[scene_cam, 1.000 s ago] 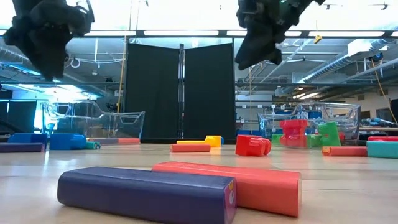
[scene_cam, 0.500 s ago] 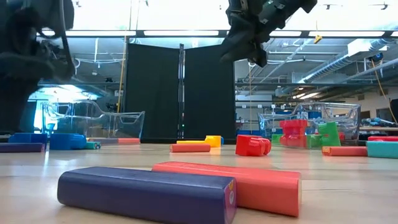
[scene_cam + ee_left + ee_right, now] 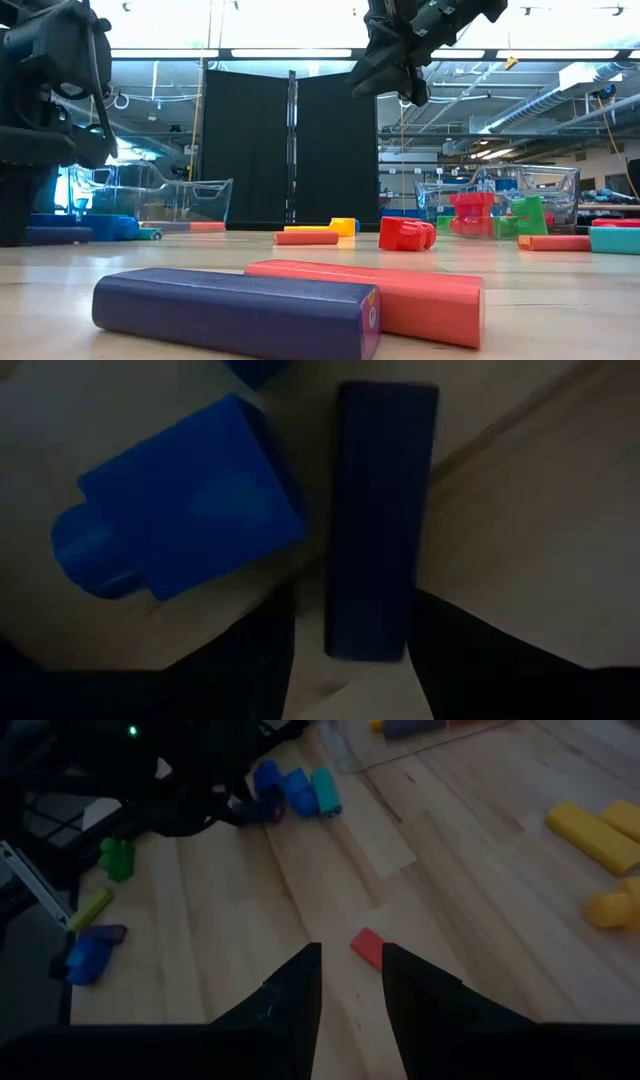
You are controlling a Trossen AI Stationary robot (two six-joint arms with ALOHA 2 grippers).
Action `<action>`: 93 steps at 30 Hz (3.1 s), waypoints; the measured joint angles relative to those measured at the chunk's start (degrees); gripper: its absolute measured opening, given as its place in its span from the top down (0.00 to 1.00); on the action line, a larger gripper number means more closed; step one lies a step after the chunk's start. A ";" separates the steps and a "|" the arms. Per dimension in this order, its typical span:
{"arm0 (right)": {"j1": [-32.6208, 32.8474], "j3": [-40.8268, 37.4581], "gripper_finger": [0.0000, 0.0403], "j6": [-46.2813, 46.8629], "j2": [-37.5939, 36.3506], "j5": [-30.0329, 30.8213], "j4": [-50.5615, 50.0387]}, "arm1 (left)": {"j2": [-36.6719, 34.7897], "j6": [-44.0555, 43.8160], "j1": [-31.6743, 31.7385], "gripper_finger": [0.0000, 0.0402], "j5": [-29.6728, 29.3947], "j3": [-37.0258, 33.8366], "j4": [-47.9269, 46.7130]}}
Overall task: Sort blocks by size
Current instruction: Put the purple block into the top left transparent bin, then put the yellow 1 stud game piece into the bottom transparent bin
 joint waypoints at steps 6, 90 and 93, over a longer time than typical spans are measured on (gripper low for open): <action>0.04 0.01 0.71 0.00 0.00 -0.05 -0.01 | 0.29 0.23 -0.02 0.57 -0.03 1.24 -0.29; -6.18 26.95 0.31 -16.14 9.72 14.41 -5.68 | 1.08 61.64 67.01 0.29 -2.72 29.50 -5.57; -7.24 37.81 0.30 -18.65 17.90 13.92 -15.79 | 0.92 61.64 66.99 0.29 -1.70 30.34 -6.77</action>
